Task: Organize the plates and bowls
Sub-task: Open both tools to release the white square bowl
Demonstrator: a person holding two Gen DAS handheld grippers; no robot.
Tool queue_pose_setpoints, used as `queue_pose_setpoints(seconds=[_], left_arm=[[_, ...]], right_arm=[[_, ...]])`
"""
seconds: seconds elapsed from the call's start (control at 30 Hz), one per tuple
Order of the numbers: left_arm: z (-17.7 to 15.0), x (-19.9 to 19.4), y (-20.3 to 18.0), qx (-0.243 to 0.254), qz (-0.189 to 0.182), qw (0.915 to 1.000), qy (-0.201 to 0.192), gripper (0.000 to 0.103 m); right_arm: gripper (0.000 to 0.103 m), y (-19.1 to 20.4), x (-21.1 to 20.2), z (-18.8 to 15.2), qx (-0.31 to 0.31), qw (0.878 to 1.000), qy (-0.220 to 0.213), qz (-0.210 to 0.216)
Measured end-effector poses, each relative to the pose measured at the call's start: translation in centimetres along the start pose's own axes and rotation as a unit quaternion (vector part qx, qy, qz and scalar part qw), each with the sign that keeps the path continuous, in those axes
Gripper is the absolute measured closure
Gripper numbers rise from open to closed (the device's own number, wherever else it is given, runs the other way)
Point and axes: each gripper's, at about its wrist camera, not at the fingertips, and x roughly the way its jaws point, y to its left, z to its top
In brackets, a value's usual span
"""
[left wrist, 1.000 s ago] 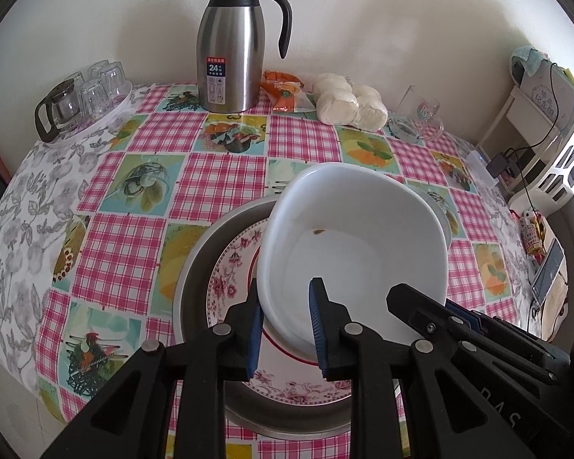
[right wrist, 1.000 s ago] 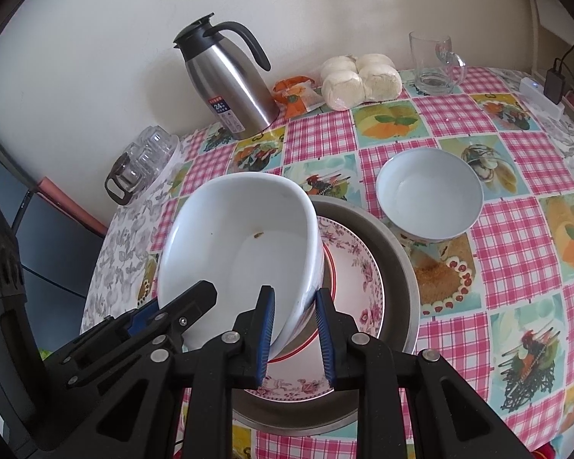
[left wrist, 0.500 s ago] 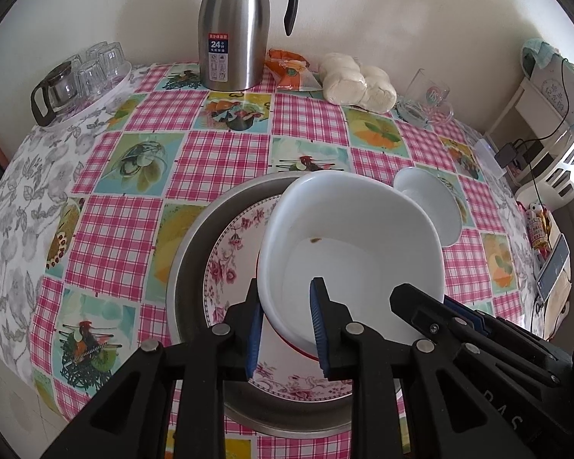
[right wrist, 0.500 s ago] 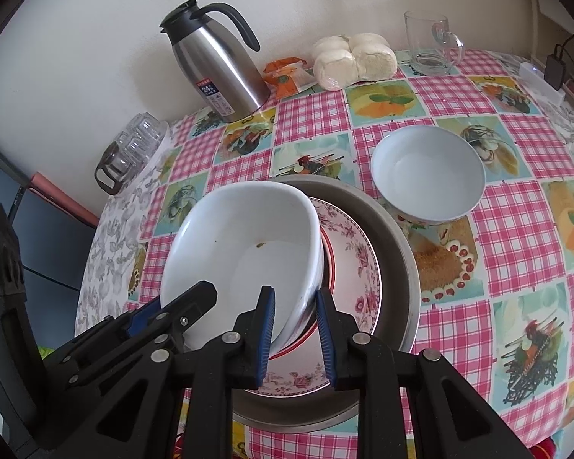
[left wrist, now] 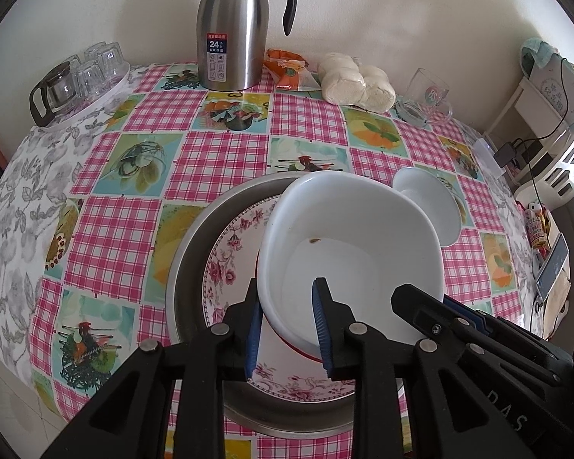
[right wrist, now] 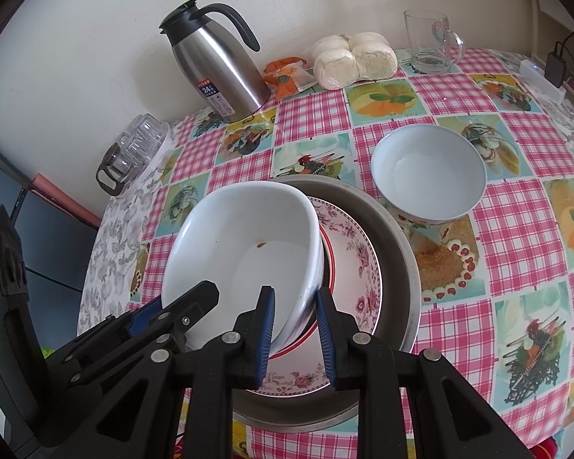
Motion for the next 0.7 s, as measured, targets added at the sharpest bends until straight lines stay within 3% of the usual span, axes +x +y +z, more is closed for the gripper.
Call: queue_pose_setpoints(seconds=[0.5,0.57,0.7], left_arm=[[0.2,-1.6,0.8,-0.011,-0.011,0.9995,-0.027,0.075],[0.3,-2.1,1.1,-0.02,-0.011,0.9991,-0.037,0.067],[0.5,-3.3,1.8,-0.039,-0.004,0.9974,-0.061,0.064]], right_arm=[[0.078,0.1,-1.8,0.3,-0.002,1.0,-0.027,0.008],[0.078,0.1,-2.3,0.5,-0.002,0.999,-0.038,0.011],[0.078,0.2,-3.4,0.7,-0.005,0.998,-0.062,0.005]])
